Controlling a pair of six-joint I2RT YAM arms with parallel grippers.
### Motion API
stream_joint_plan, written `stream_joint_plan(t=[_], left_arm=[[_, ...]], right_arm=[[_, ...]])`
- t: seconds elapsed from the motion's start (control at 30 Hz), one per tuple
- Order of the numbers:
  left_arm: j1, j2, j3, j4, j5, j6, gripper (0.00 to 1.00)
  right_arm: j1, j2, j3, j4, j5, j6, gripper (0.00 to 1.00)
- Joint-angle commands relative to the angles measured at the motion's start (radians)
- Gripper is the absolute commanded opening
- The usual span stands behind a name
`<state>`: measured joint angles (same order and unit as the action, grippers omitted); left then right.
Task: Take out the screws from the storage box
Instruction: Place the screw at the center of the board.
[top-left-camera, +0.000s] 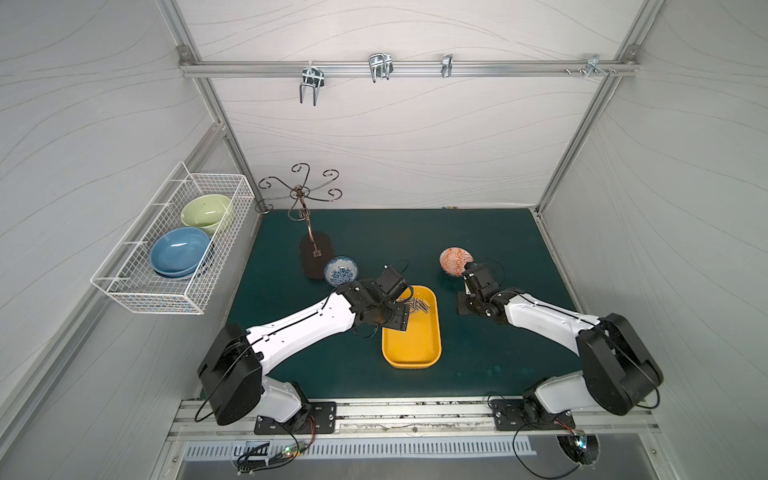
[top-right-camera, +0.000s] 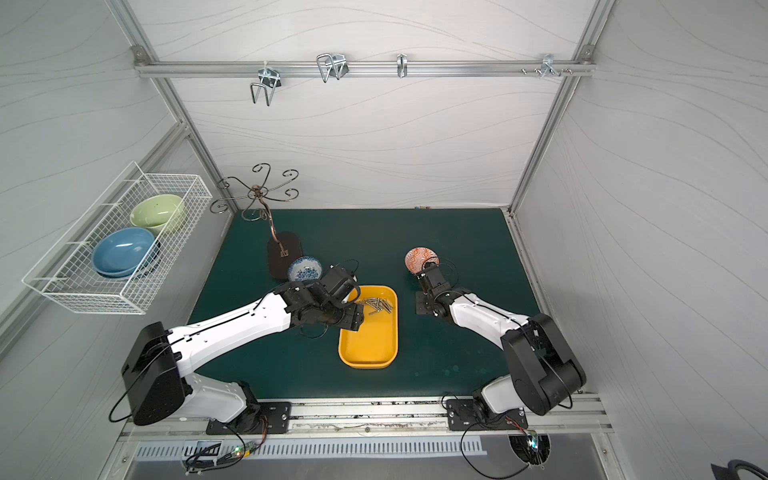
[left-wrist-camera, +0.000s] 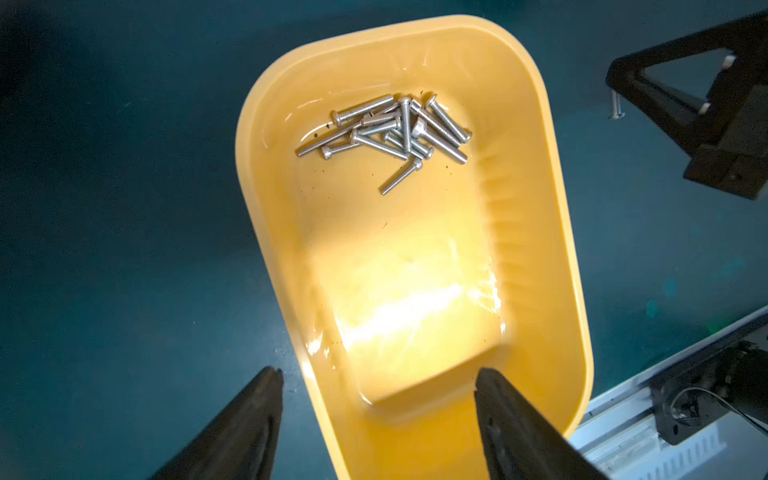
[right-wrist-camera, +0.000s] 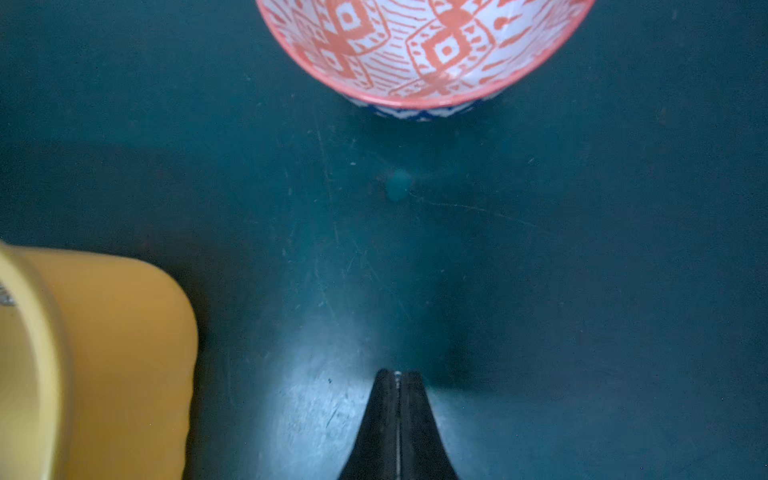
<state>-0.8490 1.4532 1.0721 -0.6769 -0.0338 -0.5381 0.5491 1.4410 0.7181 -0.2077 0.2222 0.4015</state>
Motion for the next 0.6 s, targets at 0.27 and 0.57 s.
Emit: stream_joint_plan(t=[0.27,0.57], left_arm=[[-0.010,0.173,0.117,0.083,-0.001,0.109,0.70],[-0.010,0.336,0.179,0.112,0.008,0.174,0.63]], right_arm=[[-0.091,-0.030,-0.064,0.034,0.057,0.138,0.00],[-0.123,0.112,0.019,-0.052,0.041,0.202,0.00]])
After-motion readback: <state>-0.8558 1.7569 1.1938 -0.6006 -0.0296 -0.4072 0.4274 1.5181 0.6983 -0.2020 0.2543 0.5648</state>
